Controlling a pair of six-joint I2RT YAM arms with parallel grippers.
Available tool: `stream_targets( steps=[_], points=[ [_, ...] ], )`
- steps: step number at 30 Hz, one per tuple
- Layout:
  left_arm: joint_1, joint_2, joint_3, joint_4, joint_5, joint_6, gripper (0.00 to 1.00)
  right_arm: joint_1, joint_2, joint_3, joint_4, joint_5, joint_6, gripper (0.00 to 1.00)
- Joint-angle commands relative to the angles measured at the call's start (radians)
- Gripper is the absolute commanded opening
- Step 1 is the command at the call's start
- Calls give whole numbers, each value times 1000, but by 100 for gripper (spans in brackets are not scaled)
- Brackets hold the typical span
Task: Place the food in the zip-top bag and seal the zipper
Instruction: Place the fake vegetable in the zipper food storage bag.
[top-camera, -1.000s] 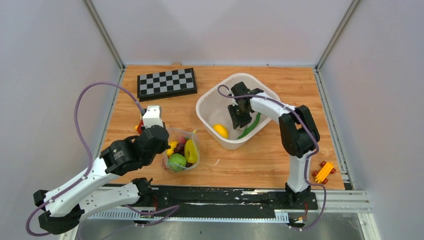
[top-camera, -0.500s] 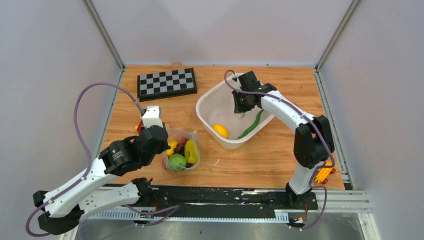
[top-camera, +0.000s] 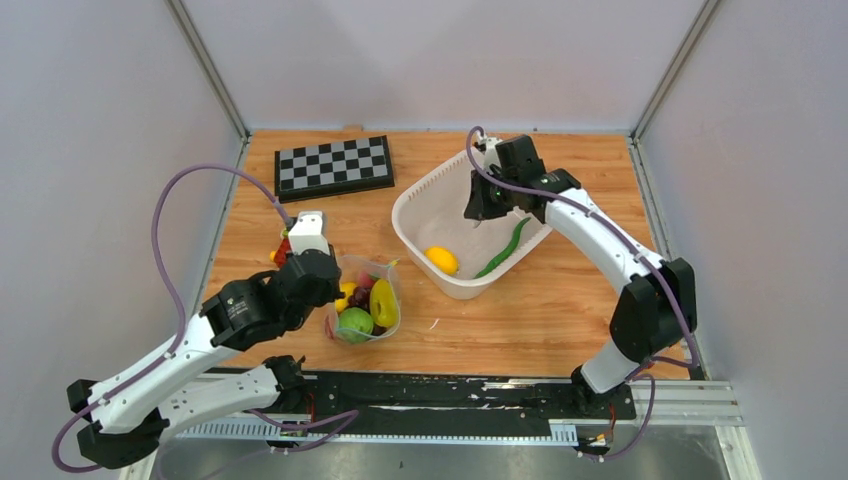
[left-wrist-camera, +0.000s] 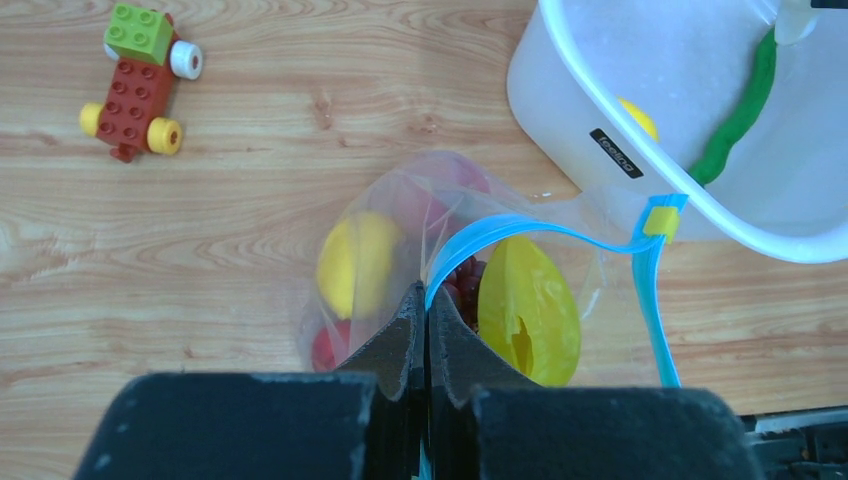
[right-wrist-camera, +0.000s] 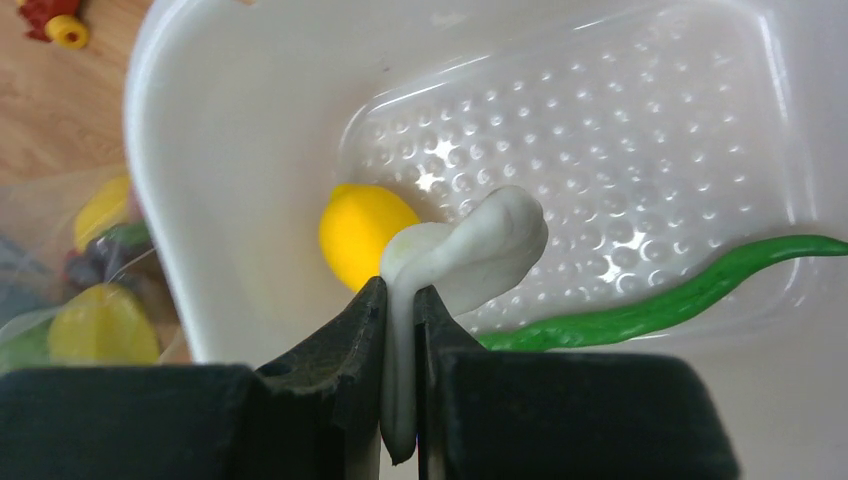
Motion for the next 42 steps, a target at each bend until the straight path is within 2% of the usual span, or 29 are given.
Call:
stream_targets(
  steps=[1,6,10,14,17,20,25,27,30,32,34,38,42],
  points=[
    [5,17,38,60,36,-3,2,11,-158,-28,75,-190,45,5],
    [5,21,59,103,92,-10,2,106,-270,-68,159,-319,75,6],
    [6,32,69,94,137,-19,2,284,-333,-67,209,-340,74,7],
    [5,9,70,90,153,-22,1,477,-357,-139,399,-347,97,8],
    [5,-32,53,108,167,-6,1,573,-332,-163,432,-302,83,8],
    [5,-69,32,128,186,31,1,667,-316,-194,388,-131,46,11],
    [5,-75,61,89,180,50,2,695,-292,-267,440,28,74,13],
    [5,-75,47,95,195,56,2,695,-265,-243,418,30,55,22],
    [6,-74,25,115,222,62,2,699,-251,-198,362,29,31,57],
    [5,-73,22,127,253,64,2,699,-277,-196,382,15,14,66],
    [5,-72,25,134,267,72,2,700,-325,-212,416,-7,-8,71],
    [5,-68,45,129,295,109,3,699,-440,-244,429,-13,-67,72],
    [5,-51,53,126,370,146,3,699,-601,-401,477,55,-82,72]
  ],
)
